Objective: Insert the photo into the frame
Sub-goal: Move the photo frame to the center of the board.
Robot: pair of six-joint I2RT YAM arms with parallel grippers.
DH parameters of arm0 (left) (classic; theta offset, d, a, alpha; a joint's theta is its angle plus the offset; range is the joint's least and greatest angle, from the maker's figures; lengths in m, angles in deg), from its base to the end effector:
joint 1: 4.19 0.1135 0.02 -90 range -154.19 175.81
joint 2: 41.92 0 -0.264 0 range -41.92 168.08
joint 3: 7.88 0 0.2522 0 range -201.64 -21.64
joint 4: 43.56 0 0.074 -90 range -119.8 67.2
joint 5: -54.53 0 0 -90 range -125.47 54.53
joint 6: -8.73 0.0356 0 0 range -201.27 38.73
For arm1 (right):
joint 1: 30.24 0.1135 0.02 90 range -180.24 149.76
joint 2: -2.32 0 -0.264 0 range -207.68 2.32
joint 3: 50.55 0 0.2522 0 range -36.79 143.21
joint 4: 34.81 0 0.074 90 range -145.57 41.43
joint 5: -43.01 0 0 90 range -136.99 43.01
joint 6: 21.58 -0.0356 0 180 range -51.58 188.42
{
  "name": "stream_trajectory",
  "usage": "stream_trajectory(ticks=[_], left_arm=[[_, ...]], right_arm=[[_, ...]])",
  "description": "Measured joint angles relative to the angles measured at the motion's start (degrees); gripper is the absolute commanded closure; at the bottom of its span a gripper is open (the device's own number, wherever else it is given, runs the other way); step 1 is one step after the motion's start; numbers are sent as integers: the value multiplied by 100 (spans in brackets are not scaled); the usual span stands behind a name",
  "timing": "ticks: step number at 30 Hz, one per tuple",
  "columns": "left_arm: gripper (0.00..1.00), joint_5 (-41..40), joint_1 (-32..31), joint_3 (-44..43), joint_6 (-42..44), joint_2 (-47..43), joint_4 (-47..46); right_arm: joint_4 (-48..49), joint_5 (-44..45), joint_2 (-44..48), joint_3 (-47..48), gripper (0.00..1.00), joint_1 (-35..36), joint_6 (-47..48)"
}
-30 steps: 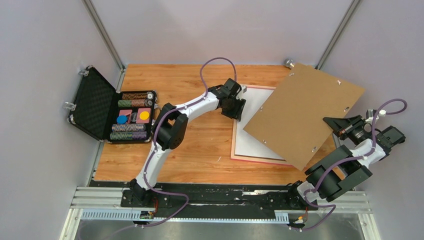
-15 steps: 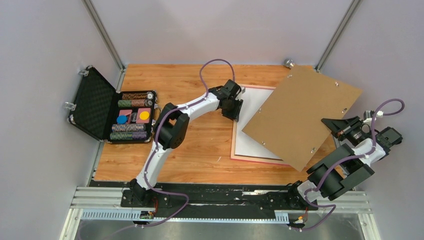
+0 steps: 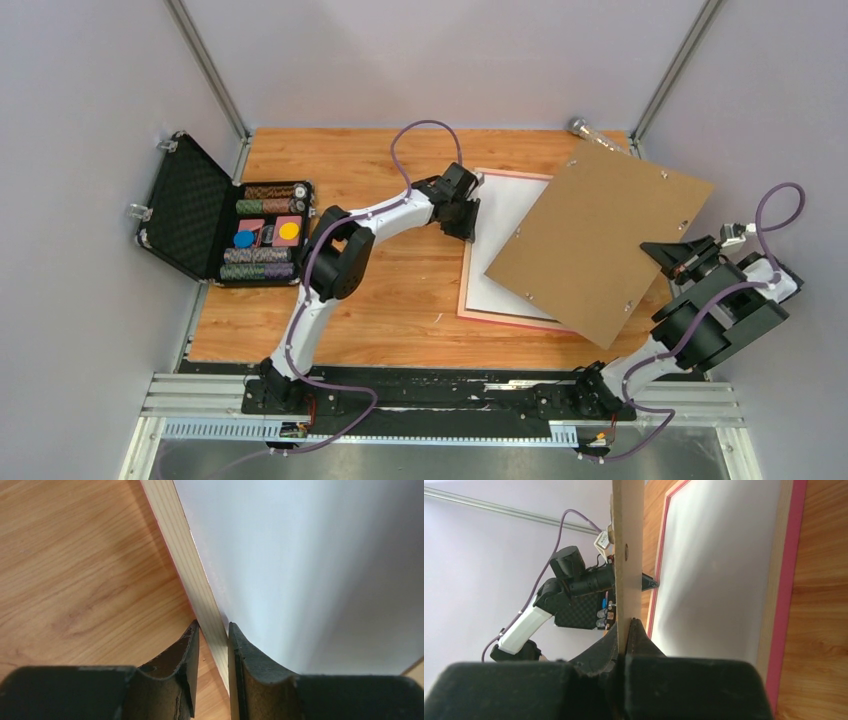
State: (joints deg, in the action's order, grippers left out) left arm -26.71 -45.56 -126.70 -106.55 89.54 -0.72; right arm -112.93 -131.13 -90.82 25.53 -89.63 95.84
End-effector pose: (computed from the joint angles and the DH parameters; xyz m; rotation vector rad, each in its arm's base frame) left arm 0.3737 -0.3363 0.1662 0.4336 2.6166 -0.6223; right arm 0.1672 -0.2131 0.2258 0.5807 1.7535 1.2676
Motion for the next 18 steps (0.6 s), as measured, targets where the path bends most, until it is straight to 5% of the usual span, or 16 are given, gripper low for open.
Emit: stream_trajectory(ticks=[9, 15, 18], left_arm=[[100, -72, 286, 960, -55, -588, -332], [100, -197, 595, 1478, -42, -942, -415], [100, -304, 754, 1762, -20, -1154, -428]], right_arm=[[-1908, 33, -682, 223, 100, 111, 2188], [-2033, 26, -564, 417, 100, 321, 2157], [-1478, 24, -267, 472, 100, 570, 1403]])
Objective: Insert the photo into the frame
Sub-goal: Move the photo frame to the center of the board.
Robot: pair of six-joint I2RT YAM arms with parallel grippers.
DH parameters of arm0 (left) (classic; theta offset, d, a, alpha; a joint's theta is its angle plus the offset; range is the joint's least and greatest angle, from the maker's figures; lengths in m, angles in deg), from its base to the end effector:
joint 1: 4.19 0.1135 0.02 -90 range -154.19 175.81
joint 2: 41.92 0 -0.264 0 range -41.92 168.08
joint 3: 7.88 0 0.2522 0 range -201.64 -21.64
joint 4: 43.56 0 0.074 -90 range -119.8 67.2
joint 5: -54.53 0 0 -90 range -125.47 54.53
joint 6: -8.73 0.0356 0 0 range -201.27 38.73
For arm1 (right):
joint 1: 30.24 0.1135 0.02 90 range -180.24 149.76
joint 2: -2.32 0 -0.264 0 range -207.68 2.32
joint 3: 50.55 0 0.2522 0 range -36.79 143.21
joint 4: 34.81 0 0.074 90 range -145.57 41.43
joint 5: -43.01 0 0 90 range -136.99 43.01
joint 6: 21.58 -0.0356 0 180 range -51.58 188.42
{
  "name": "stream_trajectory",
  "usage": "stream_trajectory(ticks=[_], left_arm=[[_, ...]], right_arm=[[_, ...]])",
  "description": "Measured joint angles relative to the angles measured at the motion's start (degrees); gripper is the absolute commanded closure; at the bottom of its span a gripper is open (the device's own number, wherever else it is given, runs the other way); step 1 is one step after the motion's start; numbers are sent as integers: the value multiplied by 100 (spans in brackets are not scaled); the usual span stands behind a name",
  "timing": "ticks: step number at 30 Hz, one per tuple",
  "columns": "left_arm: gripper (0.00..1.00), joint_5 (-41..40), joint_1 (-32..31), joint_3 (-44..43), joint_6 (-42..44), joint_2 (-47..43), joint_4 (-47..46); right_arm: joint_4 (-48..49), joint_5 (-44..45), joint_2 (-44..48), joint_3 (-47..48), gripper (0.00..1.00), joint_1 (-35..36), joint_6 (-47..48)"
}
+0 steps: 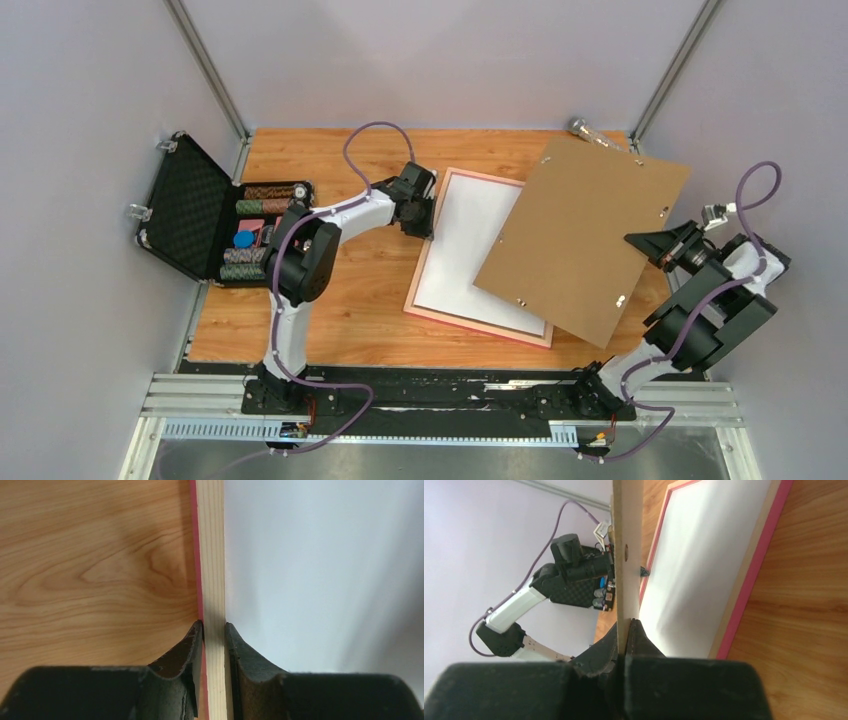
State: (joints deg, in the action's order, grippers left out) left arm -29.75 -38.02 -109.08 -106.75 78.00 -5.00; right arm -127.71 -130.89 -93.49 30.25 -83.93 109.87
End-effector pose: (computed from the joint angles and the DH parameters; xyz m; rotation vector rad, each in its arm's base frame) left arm 0.3716 -0.2533 0.1693 0.2316 2.6395 -0.4998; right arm 0.1863 -0.1937 0.2368 0.4579 1.8120 1.3374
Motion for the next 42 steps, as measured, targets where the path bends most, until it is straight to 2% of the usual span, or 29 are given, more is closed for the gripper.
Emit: stream_trajectory(ticks=[6, 12, 20, 31, 35, 38, 42], left_arm=[[100, -74, 258, 522, 7, -376, -50], [100, -17, 492, 911, -57, -616, -221], [100, 125, 881, 1578, -356, -1010, -592], [99, 308, 988, 2317, -896, -1447, -1121], [81, 323, 986, 2669, -1073, -1738, -1137], [63, 323, 986, 2830, -1176, -1908, -1139], [47, 413, 986, 2883, -1279, -2140, -1200]], right_arm=[[2597, 540, 1338, -634, 100, 881, -2664], [4002, 699, 1394, -636, 100, 1923, -4247], [5287, 780, 1078, -695, 100, 2728, -5650], [6345, 881, 153, -483, 100, 3639, -6618], [6649, 887, -31, -435, 100, 3886, -6841], [6787, 901, -111, -431, 100, 3974, -6951], [6905, 942, -162, -431, 100, 4072, -7038]])
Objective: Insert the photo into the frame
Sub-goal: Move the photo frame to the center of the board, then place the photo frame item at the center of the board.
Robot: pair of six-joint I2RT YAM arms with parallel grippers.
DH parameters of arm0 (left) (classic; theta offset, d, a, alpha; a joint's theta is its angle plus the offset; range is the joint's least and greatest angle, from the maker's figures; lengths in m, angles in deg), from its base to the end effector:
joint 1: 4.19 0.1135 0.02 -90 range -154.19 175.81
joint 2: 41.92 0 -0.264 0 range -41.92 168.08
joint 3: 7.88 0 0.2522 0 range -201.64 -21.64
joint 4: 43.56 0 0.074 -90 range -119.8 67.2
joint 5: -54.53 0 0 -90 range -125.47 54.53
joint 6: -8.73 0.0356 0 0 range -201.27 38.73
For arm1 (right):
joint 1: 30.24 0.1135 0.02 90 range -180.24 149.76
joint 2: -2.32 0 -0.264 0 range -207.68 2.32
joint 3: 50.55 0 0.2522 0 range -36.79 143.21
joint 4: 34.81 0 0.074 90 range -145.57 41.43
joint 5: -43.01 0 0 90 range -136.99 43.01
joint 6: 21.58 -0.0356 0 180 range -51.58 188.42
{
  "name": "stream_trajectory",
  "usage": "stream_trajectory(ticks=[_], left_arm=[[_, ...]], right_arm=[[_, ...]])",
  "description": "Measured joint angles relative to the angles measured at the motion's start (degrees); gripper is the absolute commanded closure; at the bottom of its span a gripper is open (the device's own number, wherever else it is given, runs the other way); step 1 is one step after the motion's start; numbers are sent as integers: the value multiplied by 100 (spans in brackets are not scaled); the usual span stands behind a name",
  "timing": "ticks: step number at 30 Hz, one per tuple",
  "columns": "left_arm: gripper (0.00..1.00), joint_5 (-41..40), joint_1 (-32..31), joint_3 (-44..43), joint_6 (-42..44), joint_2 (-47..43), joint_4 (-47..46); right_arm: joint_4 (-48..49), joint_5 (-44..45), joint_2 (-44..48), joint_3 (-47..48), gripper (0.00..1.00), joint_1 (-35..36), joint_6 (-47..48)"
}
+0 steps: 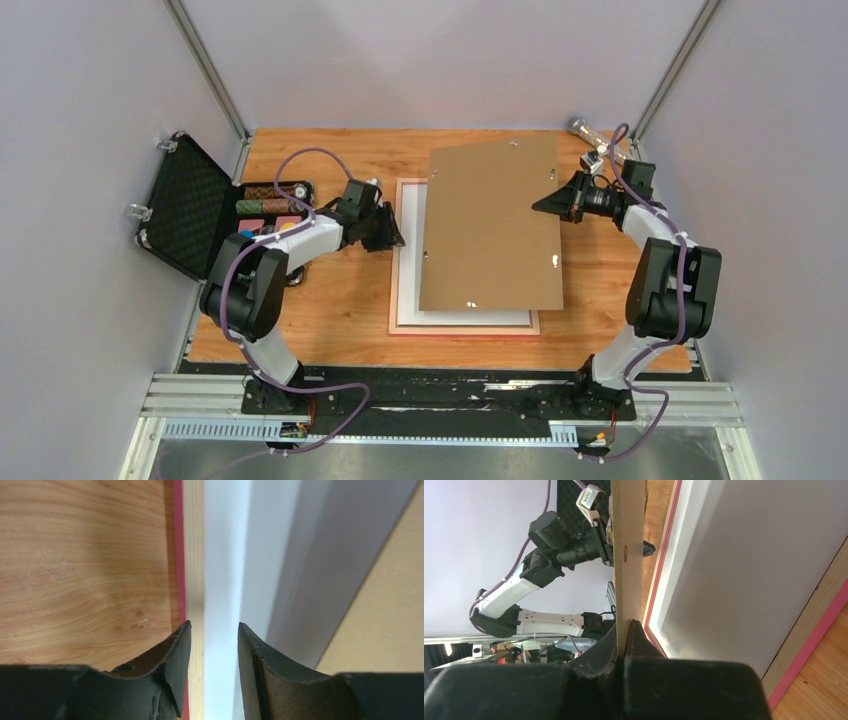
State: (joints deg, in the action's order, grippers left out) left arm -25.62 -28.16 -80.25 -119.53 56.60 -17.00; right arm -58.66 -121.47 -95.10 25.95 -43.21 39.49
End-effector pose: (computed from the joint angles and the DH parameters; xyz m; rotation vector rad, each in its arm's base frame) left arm 0.3188 -0.1484 0.1767 -0.2480 2.5855 -0.6442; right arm 0.3478 -0.0449 0.2264 0.1253 2.1220 1.6427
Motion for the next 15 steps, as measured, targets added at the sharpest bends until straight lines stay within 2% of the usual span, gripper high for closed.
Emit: stream_trajectory(ticks=[3, 15], left_arm=[[38, 42, 2, 0, -11, -151, -136], [13, -42, 98, -2, 118, -345, -195]], right_arm=[[63, 48, 0, -2, 100, 68, -20], [472, 98, -70, -59, 100, 369, -212]])
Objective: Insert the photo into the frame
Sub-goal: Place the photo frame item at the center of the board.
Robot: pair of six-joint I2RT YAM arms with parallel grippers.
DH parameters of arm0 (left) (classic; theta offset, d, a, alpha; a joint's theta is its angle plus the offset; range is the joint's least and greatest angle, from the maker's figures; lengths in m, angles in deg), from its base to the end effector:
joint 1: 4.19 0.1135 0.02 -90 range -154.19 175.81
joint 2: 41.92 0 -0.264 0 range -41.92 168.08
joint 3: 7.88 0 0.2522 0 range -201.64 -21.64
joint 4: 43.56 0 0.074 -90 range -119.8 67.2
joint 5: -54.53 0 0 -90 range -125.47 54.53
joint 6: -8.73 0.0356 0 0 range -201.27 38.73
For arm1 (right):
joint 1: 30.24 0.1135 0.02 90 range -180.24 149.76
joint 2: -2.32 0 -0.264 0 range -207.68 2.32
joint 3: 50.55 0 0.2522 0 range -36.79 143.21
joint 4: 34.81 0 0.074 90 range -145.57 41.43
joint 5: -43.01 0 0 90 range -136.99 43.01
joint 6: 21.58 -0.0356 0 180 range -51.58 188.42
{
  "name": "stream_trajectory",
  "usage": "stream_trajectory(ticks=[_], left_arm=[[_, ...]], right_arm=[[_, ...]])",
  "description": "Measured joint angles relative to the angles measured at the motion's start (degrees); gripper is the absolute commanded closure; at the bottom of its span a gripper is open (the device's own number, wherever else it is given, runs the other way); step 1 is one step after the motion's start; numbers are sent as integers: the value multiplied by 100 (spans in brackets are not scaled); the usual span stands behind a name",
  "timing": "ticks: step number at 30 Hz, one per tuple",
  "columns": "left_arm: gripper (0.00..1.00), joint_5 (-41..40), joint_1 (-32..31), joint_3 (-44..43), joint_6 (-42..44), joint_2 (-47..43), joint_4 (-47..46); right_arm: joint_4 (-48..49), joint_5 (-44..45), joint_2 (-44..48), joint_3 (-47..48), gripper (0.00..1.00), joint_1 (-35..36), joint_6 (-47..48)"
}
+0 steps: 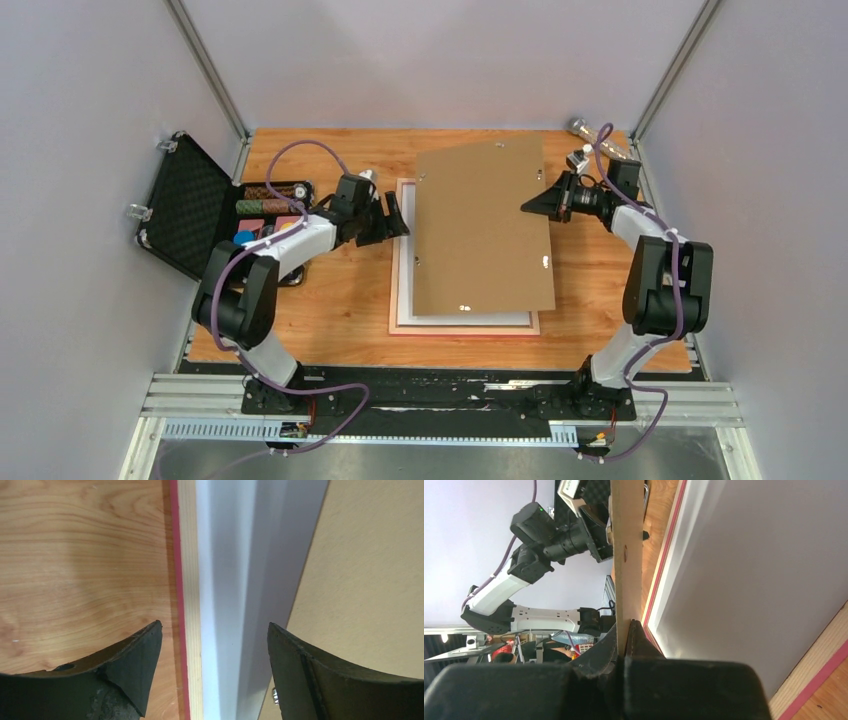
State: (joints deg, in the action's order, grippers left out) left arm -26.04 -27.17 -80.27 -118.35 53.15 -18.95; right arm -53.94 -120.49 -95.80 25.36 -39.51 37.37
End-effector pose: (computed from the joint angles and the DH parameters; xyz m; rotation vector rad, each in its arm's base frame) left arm 0.3200 -0.1420 0.1990 -0.2263 2.4849 -0.6661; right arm 0.3548 -0.0233 0.2240 0.0559 2.1292 1.6521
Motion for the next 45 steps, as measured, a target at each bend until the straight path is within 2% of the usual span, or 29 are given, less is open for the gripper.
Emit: stream_trajectory(ticks=[5, 14, 45], left_arm=[[6, -118, 280, -2, 114, -280, 0], [4, -280, 697, -240, 411, -584, -4], [0, -201, 765, -256, 479, -581, -52]], right_arm=[[334, 2, -256, -160, 100, 146, -238], [1102, 15, -605, -352, 100, 341, -791], [2013, 66, -1034, -553, 100, 535, -1329]])
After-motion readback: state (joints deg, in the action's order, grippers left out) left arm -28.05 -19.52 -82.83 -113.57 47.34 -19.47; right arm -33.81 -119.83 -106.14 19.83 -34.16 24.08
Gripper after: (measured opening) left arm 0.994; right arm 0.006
